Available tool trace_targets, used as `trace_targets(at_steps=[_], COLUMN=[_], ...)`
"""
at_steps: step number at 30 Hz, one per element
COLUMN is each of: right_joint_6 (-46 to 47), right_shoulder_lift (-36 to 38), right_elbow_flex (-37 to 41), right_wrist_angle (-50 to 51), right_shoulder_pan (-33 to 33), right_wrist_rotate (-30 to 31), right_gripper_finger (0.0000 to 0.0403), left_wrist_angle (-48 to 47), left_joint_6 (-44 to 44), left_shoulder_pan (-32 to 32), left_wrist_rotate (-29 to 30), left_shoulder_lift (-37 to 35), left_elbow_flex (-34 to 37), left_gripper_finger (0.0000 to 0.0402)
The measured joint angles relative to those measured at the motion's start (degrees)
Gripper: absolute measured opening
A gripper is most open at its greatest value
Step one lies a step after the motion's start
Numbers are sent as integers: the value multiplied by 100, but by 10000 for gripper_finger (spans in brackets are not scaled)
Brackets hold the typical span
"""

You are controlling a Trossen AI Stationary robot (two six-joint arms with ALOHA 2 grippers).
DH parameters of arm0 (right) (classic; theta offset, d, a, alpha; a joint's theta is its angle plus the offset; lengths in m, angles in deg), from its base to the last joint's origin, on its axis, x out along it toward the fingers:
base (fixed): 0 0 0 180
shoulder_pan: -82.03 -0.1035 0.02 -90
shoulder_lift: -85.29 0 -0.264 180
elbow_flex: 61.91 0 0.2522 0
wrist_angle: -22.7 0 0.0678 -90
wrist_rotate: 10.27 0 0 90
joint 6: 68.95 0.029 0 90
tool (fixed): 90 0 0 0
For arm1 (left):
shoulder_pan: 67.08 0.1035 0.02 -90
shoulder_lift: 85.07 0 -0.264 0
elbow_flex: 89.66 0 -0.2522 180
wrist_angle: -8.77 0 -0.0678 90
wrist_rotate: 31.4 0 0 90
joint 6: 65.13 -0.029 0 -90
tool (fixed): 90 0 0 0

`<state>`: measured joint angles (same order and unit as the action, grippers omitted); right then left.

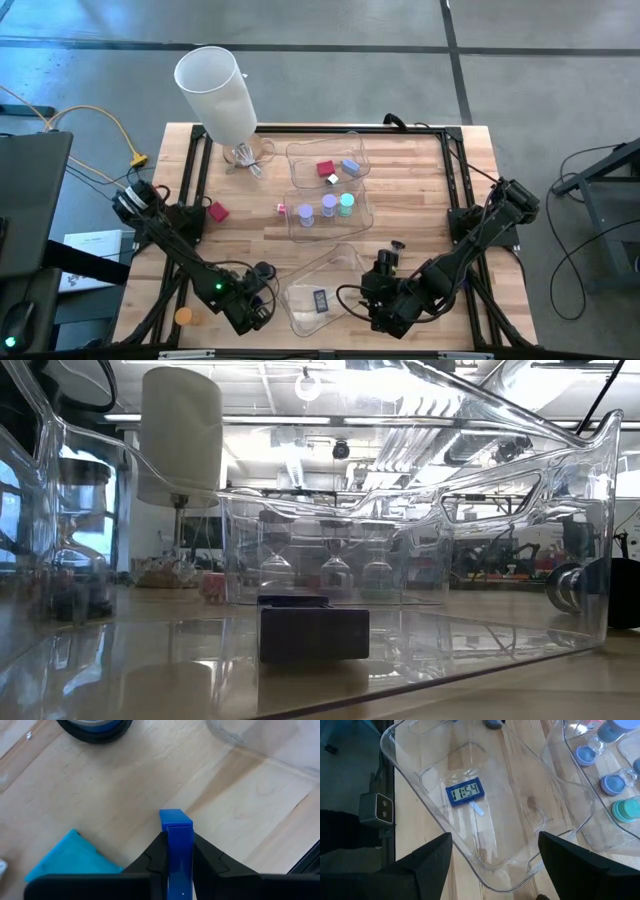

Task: Pick & Place Office items
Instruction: Put the bottom left dark blue digital clock into the bottom transparent bin

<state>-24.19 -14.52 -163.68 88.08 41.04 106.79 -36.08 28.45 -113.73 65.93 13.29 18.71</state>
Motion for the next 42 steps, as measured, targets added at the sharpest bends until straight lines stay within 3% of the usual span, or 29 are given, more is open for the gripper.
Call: trace_targets(at_steps=[18,27,31,35,39,42], right_joint_6=[-3,-3,-100,-489,-1135,-1846], right_shoulder_lift=[0,0,0,0,0,0], right_elbow_flex=[0,0,0,0,0,0], right_wrist_angle=[0,-19,-261,-922,-1867,-2619], right_shoulder_pan=[0,-2,0,0,11,17], right_wrist_rotate=[-2,-2,75,437,929,1161], right_gripper_finger=[286,286,286,286,286,286], left_wrist_angle=[-393,-872,-838,-434,680,1839], left_joint_6=[-359,-1023,-1849,-3083,-4991,-6439], left_shoulder_pan=[15,-20,-37,-35,-35,-30], left_wrist_rotate=[205,432,976,2186,3595,4190], left_shoulder_lift=[-145,-902,-1454,-2010,-2233,-2169], left_elbow_flex=[-306,-688,-778,-787,-791,-791], left_gripper_finger=[49,49,49,49,49,49])
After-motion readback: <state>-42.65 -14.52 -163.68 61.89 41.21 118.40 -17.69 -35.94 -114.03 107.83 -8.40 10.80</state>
